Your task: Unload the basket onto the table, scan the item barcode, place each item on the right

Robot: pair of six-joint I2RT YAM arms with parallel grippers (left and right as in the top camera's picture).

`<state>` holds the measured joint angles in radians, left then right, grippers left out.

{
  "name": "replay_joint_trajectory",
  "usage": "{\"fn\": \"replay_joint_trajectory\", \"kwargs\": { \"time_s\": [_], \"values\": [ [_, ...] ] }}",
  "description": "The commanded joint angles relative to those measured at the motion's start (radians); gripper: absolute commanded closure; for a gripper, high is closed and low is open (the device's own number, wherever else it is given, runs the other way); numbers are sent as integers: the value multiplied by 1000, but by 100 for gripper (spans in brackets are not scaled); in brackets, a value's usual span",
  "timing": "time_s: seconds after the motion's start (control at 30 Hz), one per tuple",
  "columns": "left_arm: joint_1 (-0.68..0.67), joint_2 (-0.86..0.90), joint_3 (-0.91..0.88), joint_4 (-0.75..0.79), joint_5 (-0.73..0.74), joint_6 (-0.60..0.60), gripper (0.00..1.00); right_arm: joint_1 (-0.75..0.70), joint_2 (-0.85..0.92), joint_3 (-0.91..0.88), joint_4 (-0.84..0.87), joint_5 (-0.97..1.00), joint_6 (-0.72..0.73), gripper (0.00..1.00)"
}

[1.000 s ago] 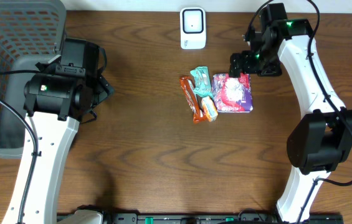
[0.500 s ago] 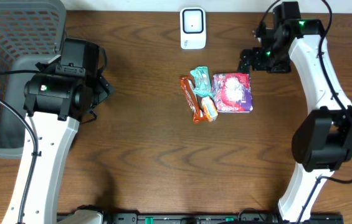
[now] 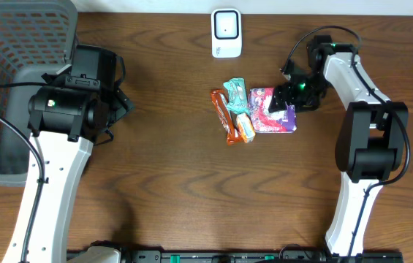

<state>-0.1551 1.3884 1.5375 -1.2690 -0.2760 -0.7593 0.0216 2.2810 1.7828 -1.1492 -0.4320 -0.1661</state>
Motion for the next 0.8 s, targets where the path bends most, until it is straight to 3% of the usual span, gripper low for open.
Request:
{"fn": "replay_joint_trajectory", "kwargs": {
  "time_s": [0.0,0.03,0.1,0.3,0.43,0.77],
  "values": [
    [3,-10,3,-3,-21,-5,2,-5,28,-4,2,-101,-33,69],
    [3,-10,3,-3,-21,-5,2,-5,26,-3,8,-101,-24,86],
    [3,-10,3,-3,-21,-5,2,-3,13,18,9,-99,24,99],
    [3,-10,3,-3,-21,-5,2,1,-48,164,3,-101,166,99],
    [3,-10,3,-3,-21,-5,2,8,-77,249,97,-121,317,99],
    [3,-10,3,-3,-21,-5,2,127,-68,214,718,-139,670,99]
  ]
}}
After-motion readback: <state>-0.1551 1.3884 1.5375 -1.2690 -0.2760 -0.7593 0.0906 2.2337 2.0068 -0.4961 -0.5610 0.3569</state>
